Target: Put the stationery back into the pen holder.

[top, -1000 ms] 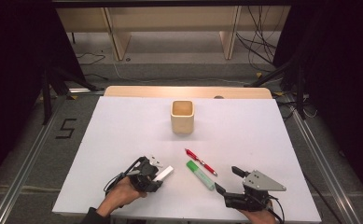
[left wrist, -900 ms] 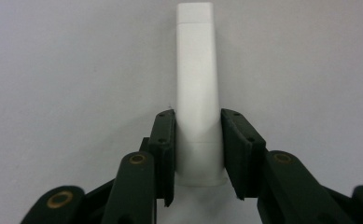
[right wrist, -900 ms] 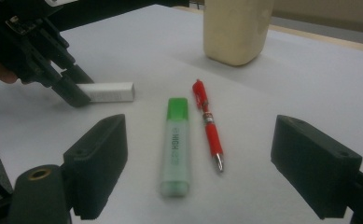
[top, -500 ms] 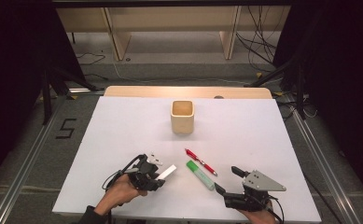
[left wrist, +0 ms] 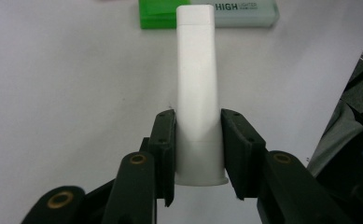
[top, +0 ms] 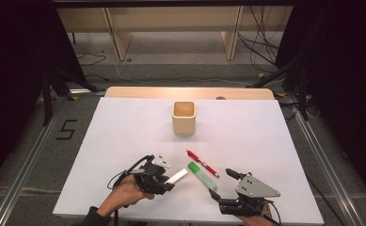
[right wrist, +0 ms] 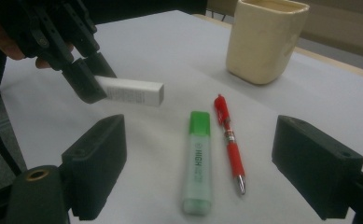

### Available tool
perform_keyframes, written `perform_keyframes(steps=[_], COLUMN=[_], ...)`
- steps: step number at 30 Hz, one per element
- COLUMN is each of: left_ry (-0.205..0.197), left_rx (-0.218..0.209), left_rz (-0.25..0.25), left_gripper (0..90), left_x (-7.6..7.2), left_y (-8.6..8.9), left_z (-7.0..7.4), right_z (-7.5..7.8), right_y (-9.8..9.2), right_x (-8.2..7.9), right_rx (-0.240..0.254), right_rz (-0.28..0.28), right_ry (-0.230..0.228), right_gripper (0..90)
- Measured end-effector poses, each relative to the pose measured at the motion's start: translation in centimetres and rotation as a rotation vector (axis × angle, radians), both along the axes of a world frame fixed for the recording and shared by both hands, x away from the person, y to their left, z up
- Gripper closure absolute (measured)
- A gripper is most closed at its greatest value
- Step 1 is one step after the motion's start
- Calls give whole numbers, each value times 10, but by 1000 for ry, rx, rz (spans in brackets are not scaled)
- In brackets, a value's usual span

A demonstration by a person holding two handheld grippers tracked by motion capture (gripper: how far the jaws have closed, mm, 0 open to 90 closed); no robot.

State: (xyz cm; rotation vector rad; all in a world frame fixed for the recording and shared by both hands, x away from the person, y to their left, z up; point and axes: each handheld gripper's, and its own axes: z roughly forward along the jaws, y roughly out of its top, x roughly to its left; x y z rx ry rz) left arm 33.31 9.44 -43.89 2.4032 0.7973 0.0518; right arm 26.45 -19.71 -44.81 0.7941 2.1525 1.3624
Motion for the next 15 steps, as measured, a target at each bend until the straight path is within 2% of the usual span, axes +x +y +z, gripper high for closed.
perform_keyframes(steps=[3,8,12,15], left_ry=[2,1,14,24], left_rx=[9,15,20,18], left_rz=[-22,-40,-63,-76], left_gripper=[667,667,667,667], left_x=[0,0,0,-1], left_y=[-4,-9,-14,-18], left_z=[2,3,4,5], right_z=[3,4,3,2], right_y=[4,14,23,31], right_x=[-2,-6,-9,-11], right_rx=[-30,-107,-160,-220], right_rz=[18,42,76,100], right_ry=[-31,-86,-124,-170], right_gripper=[186,186,184,183])
